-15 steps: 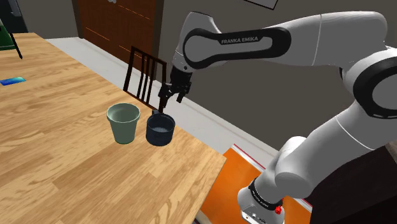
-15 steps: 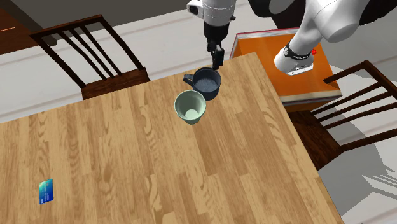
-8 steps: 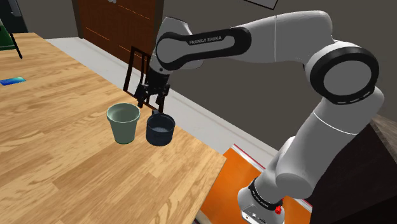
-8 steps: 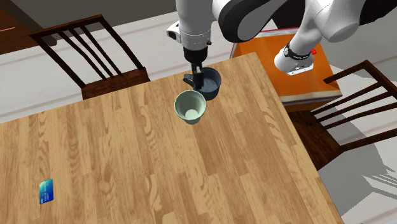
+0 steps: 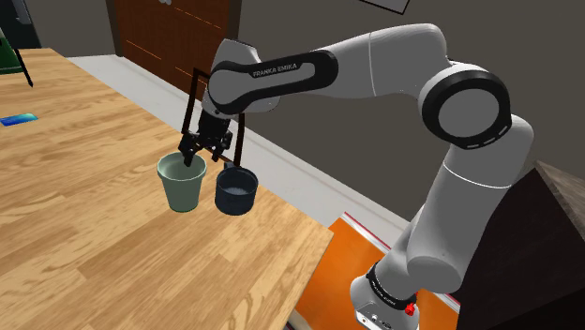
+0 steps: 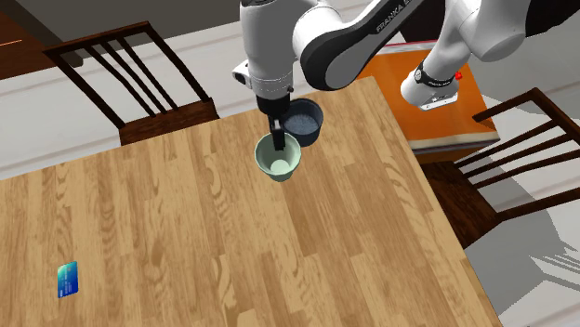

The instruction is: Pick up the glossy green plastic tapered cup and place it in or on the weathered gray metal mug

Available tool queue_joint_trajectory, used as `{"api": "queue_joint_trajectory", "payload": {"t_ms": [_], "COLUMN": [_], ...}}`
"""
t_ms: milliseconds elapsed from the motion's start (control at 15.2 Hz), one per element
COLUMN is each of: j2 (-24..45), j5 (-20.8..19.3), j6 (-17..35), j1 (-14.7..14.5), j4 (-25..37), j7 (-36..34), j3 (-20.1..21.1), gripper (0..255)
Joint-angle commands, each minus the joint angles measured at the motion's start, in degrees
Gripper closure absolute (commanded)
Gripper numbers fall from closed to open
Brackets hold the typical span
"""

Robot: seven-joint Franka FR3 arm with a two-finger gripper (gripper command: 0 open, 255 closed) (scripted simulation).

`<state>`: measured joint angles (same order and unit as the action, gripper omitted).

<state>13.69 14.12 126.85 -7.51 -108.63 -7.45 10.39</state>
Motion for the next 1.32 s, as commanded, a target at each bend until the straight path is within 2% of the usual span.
{"api": "queue_joint_trajectory", "payload": {"t_ms": [0, 594, 660, 1254], "j2": [0.85, 1.51, 1.51, 1.51], "j5": [0.02, 0.02, 0.02, 0.02], "j6": [1.26, 2.26, 2.26, 2.28], "j1": [-0.18, -0.35, -0.35, -0.35], "j4": [-0.36, -0.68, -0.68, -0.68], "j7": [0.03, 0.03, 0.03, 0.03], "j3": [0.08, 0.16, 0.16, 0.16], "gripper": [0, 0, 255, 255]}}
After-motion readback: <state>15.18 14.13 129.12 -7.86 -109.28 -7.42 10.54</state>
